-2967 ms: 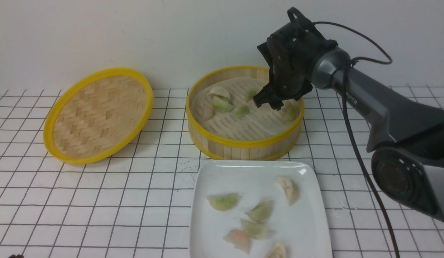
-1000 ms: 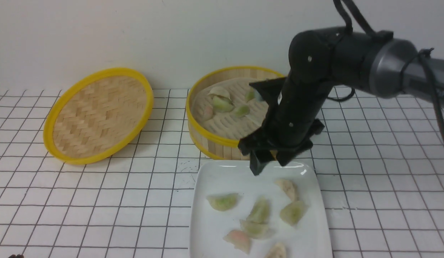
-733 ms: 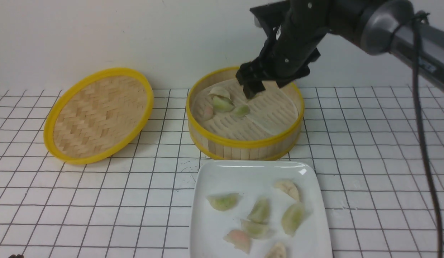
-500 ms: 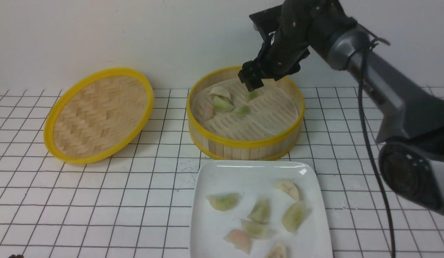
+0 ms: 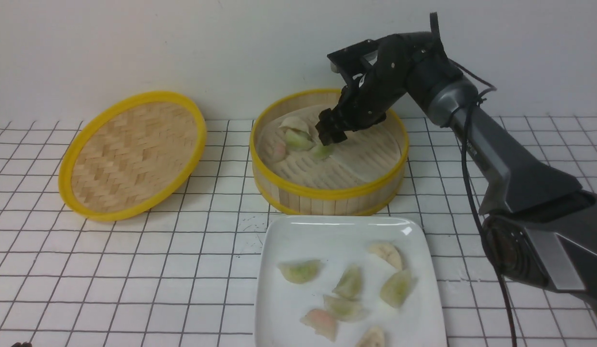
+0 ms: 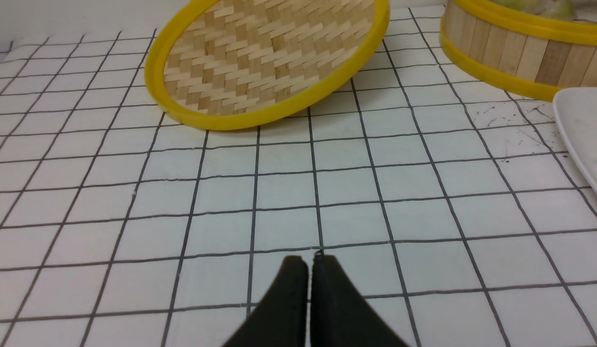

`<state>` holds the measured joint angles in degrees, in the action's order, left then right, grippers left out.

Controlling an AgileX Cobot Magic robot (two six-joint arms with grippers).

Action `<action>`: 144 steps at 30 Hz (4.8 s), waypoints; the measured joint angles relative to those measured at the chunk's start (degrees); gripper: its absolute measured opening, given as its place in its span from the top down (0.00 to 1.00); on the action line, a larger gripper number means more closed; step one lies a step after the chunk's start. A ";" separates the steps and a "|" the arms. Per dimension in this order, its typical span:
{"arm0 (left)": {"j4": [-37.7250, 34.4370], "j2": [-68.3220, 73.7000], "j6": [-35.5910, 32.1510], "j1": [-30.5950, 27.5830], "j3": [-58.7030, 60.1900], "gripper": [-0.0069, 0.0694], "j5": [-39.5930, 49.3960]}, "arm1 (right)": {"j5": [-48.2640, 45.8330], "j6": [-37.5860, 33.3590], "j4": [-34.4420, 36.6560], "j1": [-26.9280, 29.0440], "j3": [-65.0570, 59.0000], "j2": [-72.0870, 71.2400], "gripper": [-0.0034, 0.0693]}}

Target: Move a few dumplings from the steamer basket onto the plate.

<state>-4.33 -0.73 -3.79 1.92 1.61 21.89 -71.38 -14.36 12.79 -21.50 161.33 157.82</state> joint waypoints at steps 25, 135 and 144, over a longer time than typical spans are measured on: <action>0.00 0.00 0.00 0.00 0.00 0.92 0.00 | -0.52 0.55 -3.93 -3.10 2.82 2.50 0.48; 0.15 -0.12 0.00 0.00 0.00 0.92 0.06 | 51.99 17.82 -10.62 26.01 -155.60 -158.74 0.97; 0.15 -0.12 0.00 0.00 0.00 0.92 0.06 | 49.09 17.64 -10.51 24.73 -162.56 -158.74 0.97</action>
<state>-4.17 -0.85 -3.79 1.92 1.61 21.95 -22.28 3.28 2.29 3.23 -1.23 -0.92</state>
